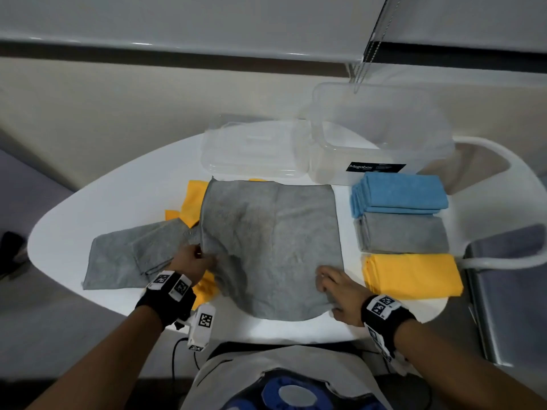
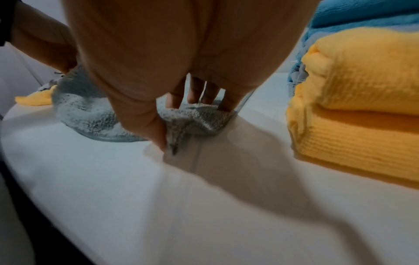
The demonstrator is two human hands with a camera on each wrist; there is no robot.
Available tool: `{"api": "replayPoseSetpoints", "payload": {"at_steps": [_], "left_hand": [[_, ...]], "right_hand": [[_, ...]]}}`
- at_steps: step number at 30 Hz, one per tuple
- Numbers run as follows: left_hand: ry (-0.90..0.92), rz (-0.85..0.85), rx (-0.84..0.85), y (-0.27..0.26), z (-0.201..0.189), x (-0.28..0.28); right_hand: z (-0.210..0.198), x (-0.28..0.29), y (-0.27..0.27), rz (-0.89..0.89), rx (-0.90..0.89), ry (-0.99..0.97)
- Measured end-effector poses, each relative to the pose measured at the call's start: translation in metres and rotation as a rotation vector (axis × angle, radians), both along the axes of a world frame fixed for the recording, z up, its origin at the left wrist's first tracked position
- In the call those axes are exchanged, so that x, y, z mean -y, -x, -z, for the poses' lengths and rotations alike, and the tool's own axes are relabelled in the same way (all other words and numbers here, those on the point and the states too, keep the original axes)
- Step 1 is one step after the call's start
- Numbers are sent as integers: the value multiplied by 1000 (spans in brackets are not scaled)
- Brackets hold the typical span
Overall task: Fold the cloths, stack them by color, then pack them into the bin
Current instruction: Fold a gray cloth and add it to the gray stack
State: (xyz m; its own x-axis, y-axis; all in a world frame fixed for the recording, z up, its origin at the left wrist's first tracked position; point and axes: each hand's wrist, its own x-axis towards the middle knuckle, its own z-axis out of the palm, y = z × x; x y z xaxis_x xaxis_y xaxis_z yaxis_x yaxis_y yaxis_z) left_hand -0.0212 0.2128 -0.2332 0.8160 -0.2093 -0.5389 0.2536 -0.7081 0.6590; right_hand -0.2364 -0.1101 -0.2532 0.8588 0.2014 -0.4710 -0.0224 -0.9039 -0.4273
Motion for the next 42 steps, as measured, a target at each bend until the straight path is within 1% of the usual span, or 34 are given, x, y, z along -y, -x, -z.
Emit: {"api": "replayPoseSetpoints", "payload": {"at_steps": [1, 4, 5, 9, 11, 13, 15, 17, 20, 22, 24, 26, 28, 30, 32, 34, 35, 36, 38, 40, 42], "left_hand": [[12, 19, -12, 0, -2, -1], [144, 47, -83, 3, -5, -8], [156, 71, -92, 5, -6, -13], [74, 238, -76, 14, 0, -36], [65, 252, -92, 20, 1, -44], [125, 225, -76, 25, 3, -52], [151, 160, 29, 25, 3, -58], [124, 164, 96, 24, 1, -61], [35, 206, 107, 23, -4, -61], [43, 146, 77, 25, -1, -63], [104, 71, 75, 28, -2, -60], [171, 11, 15, 32, -2, -59], [250, -48, -131, 34, 1, -62], [364, -85, -252, 36, -1, -65], [426, -80, -304, 36, 0, -72], [388, 25, -289, 34, -2, -80], [326, 115, -260, 34, -2, -83], [271, 165, -236, 33, 0, -85], [191, 214, -204, 33, 4, -86], [107, 223, -132, 31, 8, -86], [-33, 265, -67, 28, 10, -88]], "right_hand": [[0, 1, 0, 1, -7, -2], [3, 3, -1, 27, -19, -33], [4, 3, -1, 36, -15, -43], [-3, 4, -4, 120, -45, -106], [-9, 4, -6, 167, -20, -118], [-14, 4, -8, 206, -14, -112], [-16, 4, -9, 233, -57, -100], [-16, 5, -10, 251, -117, -85], [-17, 4, -12, 235, -192, -59], [-19, 3, -13, 194, -266, -34], [-19, 3, -14, 155, -311, -1], [-17, 3, -13, 141, -292, 11], [-15, 3, -12, 141, -258, 13], [-15, 3, -12, 134, -217, 9], [-18, 4, -10, 145, -191, 7], [-22, 7, -8, 172, -200, 2], [-23, 10, -6, 182, -211, -6], [-25, 12, -4, 187, -227, -17], [-27, 15, 2, 182, -266, -41], [-29, 16, 7, 183, -291, -62], [-29, 16, 10, 197, -293, -88]]}}
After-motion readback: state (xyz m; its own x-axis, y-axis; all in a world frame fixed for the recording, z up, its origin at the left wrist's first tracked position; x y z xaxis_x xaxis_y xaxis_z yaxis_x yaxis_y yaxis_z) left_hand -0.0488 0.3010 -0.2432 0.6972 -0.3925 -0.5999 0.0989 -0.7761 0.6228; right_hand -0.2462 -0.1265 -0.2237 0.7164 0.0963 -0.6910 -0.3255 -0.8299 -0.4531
